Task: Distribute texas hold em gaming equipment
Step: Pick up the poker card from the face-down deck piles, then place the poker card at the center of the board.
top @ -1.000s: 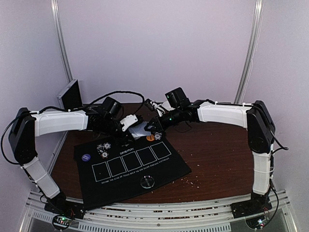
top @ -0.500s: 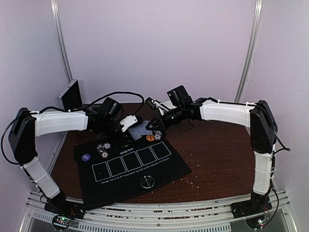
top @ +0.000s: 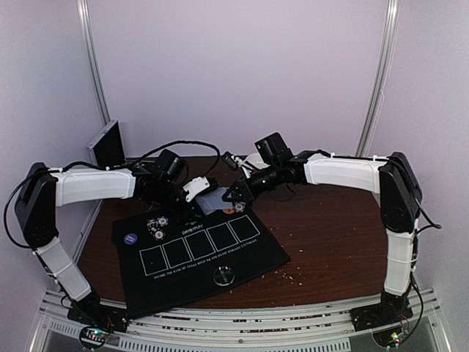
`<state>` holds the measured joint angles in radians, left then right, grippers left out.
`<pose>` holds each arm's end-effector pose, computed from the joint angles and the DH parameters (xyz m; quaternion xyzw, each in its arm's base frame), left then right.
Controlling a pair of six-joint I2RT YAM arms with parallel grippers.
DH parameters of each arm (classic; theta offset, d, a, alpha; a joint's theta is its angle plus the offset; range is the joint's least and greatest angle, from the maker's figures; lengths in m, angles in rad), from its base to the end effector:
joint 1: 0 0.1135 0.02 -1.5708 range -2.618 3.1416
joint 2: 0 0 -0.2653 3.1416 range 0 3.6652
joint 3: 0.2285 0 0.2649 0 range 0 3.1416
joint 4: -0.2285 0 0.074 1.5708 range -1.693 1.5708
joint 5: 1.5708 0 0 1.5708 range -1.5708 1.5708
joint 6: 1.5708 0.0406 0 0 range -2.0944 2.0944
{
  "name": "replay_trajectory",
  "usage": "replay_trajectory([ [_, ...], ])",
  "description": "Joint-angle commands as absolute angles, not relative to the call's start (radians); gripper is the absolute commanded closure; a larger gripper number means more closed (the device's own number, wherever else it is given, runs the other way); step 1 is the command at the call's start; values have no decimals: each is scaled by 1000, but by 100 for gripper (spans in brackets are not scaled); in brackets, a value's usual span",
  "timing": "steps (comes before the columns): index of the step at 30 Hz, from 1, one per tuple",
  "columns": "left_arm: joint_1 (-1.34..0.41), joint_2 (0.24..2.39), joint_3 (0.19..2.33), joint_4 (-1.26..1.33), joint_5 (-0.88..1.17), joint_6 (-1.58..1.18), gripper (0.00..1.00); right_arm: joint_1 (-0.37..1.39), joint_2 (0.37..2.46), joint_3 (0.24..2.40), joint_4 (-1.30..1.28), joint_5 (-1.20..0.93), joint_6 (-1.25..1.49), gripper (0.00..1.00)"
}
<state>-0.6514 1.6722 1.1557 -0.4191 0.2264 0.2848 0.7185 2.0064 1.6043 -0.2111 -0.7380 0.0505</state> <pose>0.2873 -0.2305 0.2108 0.4574 0.8264 -0.1621 0.2855 0.3418 0.3352 0.2484 -0.4284 0.7276 0.4579 0.2783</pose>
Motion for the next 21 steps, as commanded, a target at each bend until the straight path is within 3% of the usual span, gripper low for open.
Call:
replay_trajectory([
  [1,-646,1672,1163,-382,250,277,62,701,1964,1567,-216,-768,45,100],
  [21,-570,1813,1215,-406,318,241,63,614,1916,1532,-224,-677,105,100],
])
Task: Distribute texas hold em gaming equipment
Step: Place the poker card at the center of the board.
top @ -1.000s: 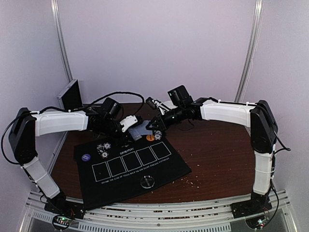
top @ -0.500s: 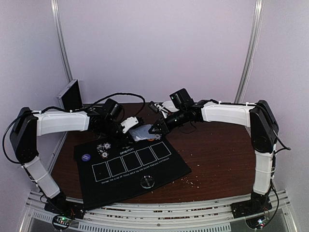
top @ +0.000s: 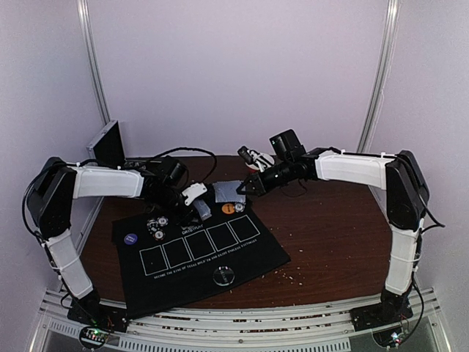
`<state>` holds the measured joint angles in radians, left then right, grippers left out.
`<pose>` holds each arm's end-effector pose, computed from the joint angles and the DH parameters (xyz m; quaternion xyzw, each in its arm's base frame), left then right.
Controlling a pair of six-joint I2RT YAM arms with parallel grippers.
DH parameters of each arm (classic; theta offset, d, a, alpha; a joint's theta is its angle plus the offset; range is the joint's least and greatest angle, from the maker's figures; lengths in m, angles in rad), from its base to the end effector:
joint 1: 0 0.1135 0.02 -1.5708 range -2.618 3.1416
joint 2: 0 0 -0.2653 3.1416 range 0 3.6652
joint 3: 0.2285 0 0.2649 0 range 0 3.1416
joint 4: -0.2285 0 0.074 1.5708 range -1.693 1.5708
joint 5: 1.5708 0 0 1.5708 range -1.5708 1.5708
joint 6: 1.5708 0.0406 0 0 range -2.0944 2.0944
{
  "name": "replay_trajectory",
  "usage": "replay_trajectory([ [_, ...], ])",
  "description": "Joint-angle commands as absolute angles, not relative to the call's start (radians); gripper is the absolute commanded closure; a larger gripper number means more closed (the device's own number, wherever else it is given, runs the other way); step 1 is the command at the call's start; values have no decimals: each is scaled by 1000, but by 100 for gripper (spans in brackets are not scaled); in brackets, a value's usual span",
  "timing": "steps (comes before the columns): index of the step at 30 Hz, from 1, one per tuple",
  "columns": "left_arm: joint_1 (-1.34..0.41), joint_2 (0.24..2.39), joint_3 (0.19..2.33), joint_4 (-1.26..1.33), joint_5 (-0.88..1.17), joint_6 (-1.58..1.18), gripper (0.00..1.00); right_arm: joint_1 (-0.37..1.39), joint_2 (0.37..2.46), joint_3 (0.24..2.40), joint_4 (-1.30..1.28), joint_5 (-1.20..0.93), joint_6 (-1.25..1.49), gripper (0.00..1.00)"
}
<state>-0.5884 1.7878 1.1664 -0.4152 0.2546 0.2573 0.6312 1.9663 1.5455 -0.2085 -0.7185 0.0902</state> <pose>0.3100 -0.2192 0.1736 0.4232 0.8587 -0.1639 0.2380 0.3611 0.2970 0.2461 -0.3766 0.7614 0.4430 0.2867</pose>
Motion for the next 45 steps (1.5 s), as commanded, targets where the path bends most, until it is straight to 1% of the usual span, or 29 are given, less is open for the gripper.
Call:
replay_trajectory([
  [1,-569,1812,1214,-401,333,240,63,609,1908,1525,-229,-672,103,100],
  [8,-573,1800,1228,-401,401,202,63,546,1839,1451,-245,-638,108,100],
  [11,-605,1796,1246,-410,411,171,63,507,1791,1409,-247,-625,123,100],
  [17,-792,1864,1362,-455,406,120,64,395,1675,1296,-255,-572,176,100],
  [25,-1069,2066,1617,-560,419,129,64,298,1476,1096,-251,-506,239,100],
  [27,-1107,2111,1664,-584,422,131,64,294,1439,1056,-257,-487,247,100],
  [36,-1193,2273,1807,-652,512,140,63,291,1306,923,-327,-466,250,100],
  [41,-1225,2346,1871,-702,503,129,60,291,1259,882,-376,-460,242,100],
  [45,-1238,2375,1911,-735,460,112,54,293,1234,860,-379,-477,245,100],
])
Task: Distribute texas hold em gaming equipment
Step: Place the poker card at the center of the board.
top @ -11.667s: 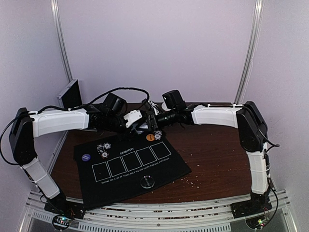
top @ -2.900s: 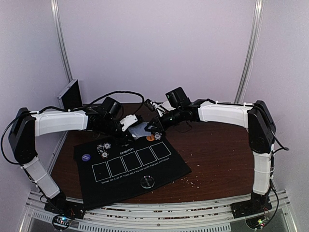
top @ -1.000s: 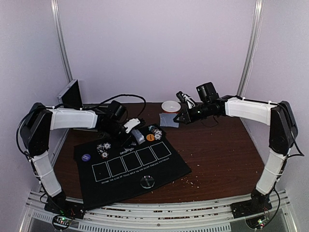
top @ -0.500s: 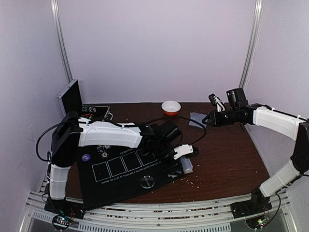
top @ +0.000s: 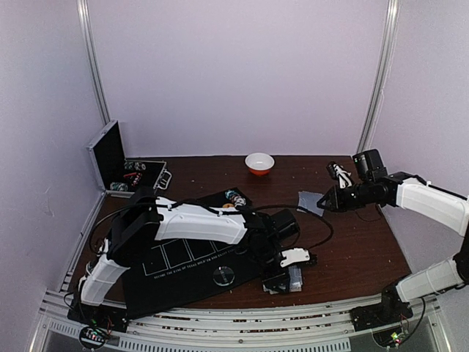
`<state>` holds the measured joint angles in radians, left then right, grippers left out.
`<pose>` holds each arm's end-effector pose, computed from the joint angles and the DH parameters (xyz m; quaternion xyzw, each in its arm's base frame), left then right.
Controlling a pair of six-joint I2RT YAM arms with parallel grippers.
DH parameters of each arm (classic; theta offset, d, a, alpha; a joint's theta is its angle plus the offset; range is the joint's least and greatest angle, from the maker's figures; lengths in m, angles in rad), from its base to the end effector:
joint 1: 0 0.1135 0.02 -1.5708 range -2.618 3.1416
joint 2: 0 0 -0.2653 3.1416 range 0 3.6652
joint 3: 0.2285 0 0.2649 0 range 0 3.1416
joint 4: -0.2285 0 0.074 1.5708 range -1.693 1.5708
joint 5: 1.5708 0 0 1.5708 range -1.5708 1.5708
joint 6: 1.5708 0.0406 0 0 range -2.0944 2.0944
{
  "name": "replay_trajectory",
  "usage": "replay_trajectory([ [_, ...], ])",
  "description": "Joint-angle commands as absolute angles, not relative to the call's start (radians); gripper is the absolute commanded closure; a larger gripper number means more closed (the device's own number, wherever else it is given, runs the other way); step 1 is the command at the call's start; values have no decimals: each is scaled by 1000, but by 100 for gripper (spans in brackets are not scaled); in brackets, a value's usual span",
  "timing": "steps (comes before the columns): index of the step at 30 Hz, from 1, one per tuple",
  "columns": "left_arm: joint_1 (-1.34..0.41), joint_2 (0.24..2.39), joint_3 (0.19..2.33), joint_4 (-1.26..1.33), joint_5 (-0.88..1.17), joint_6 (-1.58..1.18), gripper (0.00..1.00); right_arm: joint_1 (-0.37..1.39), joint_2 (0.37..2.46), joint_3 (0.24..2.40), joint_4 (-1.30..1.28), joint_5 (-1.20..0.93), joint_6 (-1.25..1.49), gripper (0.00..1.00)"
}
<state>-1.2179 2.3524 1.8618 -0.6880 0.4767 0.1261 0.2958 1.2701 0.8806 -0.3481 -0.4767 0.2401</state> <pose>0.1570 -0.4801 0.1315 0.6294 0.7172 -0.2962 0.0416 0.2666 0.1007 0.2504 -0.1202 0.8856 0.3123 0.3220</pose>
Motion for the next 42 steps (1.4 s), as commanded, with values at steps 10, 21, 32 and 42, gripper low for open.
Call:
replay_trajectory([
  [10,-1247,2446,1991,-811,319,89,36,297,1238,859,-383,-498,242,100],
  [21,-1258,2470,2036,-811,231,106,23,302,1263,877,-379,-519,230,100],
  [32,-1256,2296,2029,-683,244,116,13,302,1260,904,-364,-515,224,100],
  [42,-1060,1836,1564,-287,368,-103,30,452,1221,931,-314,-660,90,100],
])
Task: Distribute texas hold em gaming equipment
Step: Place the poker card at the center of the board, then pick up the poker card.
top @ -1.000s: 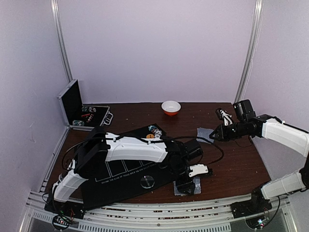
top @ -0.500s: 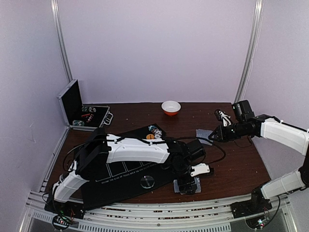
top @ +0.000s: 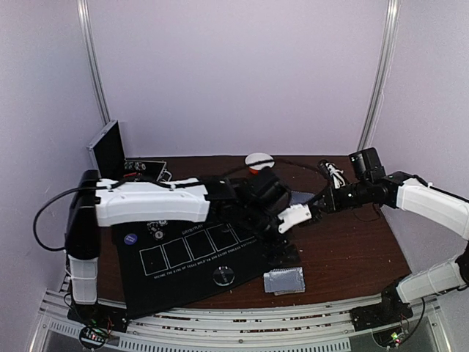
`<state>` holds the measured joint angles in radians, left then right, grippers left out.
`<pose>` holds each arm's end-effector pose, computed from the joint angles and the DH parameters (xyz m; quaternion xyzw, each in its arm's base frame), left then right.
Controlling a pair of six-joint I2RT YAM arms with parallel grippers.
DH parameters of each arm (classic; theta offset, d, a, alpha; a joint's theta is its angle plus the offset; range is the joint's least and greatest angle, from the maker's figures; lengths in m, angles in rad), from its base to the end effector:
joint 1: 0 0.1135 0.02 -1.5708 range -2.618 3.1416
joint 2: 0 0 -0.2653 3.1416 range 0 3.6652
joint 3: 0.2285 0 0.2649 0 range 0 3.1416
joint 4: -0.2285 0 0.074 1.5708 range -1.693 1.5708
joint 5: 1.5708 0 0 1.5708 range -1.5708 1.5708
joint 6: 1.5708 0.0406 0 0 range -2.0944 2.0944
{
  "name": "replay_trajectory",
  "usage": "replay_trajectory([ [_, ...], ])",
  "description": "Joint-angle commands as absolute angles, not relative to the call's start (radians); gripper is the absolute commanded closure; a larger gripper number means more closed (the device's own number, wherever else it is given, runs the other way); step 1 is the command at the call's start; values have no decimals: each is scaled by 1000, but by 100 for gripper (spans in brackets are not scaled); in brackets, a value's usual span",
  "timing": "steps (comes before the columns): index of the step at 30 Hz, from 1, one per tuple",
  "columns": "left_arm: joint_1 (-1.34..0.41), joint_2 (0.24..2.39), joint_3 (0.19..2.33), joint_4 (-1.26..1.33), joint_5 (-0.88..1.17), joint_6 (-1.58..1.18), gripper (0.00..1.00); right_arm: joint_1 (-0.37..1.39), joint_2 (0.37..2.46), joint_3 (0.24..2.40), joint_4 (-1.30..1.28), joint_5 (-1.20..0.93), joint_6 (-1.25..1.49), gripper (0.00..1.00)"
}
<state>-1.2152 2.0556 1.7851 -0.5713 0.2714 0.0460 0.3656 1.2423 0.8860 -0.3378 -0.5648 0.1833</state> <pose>0.1582 -0.4572 0.2527 0.5848 0.7192 -0.3003 0.2248 0.2541 0.1205 0.2616 -0.1969 0.8552 0.3533 0.3240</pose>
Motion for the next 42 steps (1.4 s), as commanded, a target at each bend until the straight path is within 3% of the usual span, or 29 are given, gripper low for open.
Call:
replay_trajectory([
  [1,-1017,1774,1486,-220,385,-132,35,482,1226,939,-314,-683,66,100],
  [3,-960,1652,1314,-98,388,-153,41,547,1240,952,-295,-725,28,100],
  [6,-942,1550,1186,-39,382,-101,43,634,1280,979,-257,-783,0,100],
  [14,-929,1448,1047,-48,393,-23,54,722,1420,1079,-258,-824,-39,100],
  [17,-924,1442,1030,-73,382,-6,71,736,1440,1100,-258,-839,-55,100],
  [20,-917,1415,997,-58,390,5,78,739,1445,1104,-254,-847,-62,100],
  [23,-911,1394,975,-39,397,12,97,742,1452,1107,-258,-858,-67,100],
  [24,-909,1392,971,-41,397,12,99,742,1453,1108,-257,-860,-69,100],
  [34,-905,1399,971,-45,413,4,100,744,1462,1102,-244,-873,-80,100],
  [42,-864,1363,937,-39,277,-89,100,701,1554,1101,-162,-774,-32,96],
])
